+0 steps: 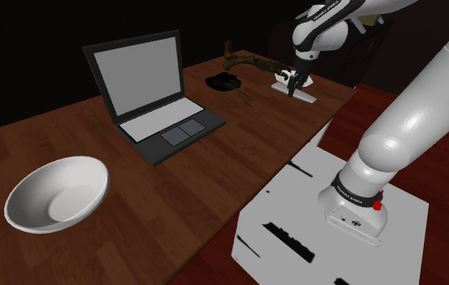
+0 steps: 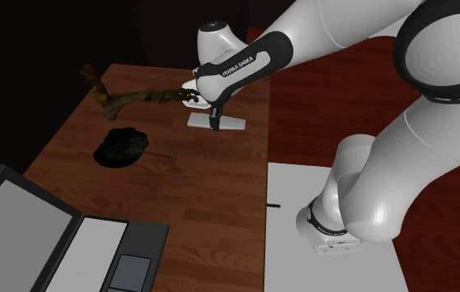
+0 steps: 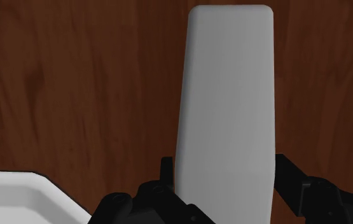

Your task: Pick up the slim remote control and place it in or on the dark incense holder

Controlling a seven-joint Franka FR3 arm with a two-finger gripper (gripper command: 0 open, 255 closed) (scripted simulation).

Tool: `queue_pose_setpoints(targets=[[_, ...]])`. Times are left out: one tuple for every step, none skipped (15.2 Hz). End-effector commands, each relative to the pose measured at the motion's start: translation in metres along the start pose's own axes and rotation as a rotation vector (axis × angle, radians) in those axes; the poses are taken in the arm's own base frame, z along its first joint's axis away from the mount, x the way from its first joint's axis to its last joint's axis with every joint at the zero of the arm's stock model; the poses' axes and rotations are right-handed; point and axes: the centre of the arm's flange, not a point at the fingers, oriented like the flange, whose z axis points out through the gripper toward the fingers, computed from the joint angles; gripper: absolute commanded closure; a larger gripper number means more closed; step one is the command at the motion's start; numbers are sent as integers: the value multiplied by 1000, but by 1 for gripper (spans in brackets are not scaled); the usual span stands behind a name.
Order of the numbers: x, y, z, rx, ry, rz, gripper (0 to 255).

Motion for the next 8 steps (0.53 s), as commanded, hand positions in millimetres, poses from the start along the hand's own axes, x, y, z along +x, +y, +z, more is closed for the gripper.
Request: queue_pose_setpoints(targets=[[0, 0, -11, 0, 0, 0, 255], [0, 0, -16, 0, 0, 0, 255], [0, 0, -21, 0, 0, 0, 255], [0, 0, -27, 0, 0, 0, 255], [1, 0, -32, 0, 0, 0, 255], [1, 0, -37, 0, 0, 0, 255], [1, 0, -43, 0, 0, 0, 255], [1, 0, -48, 0, 0, 0, 255]])
